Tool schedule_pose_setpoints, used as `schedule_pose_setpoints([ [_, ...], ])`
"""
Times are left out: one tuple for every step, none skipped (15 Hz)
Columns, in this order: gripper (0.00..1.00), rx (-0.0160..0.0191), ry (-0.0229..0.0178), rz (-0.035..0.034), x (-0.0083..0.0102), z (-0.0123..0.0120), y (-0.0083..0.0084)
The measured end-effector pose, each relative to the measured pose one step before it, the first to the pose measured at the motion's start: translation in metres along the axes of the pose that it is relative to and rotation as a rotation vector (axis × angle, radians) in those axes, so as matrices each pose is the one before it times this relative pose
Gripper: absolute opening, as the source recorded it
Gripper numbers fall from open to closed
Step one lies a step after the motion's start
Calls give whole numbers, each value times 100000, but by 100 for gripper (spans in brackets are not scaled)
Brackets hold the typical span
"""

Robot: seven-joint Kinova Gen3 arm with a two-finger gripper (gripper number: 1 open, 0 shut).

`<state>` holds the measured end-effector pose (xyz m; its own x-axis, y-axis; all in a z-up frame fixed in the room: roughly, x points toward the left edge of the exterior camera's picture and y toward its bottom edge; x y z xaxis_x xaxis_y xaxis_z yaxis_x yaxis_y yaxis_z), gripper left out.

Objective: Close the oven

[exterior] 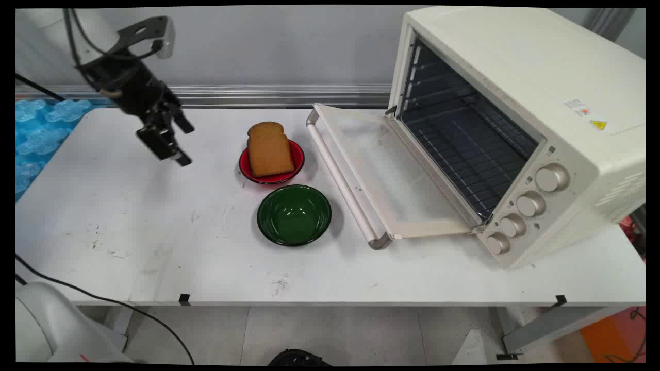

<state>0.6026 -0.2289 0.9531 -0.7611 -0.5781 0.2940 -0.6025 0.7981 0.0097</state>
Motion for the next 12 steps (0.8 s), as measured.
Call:
schedule_pose_setpoints([
  [0, -176, 1940, -569, 819, -38, -89],
  [0, -145, 1298, -361, 562, -4, -36],
  [0, -340, 2028, -672, 862, 19, 6],
  [0, -280, 1368, -552, 527, 16, 23],
  [0, -597, 1973, -852, 766, 82, 108],
  [0, -410, 1216, -525, 501, 86, 93],
  [0, -599, 1962, -842, 656, 142, 179],
  [0, -451, 1582, -666, 486, 150, 157],
  [0, -438, 1570, -565, 429, 209, 176],
  [0, -513, 2245, -837, 492, 377, 248],
  [0, -522, 1944, -683, 378, 428, 265],
  [0, -417, 1571, -651, 195, 415, 215],
])
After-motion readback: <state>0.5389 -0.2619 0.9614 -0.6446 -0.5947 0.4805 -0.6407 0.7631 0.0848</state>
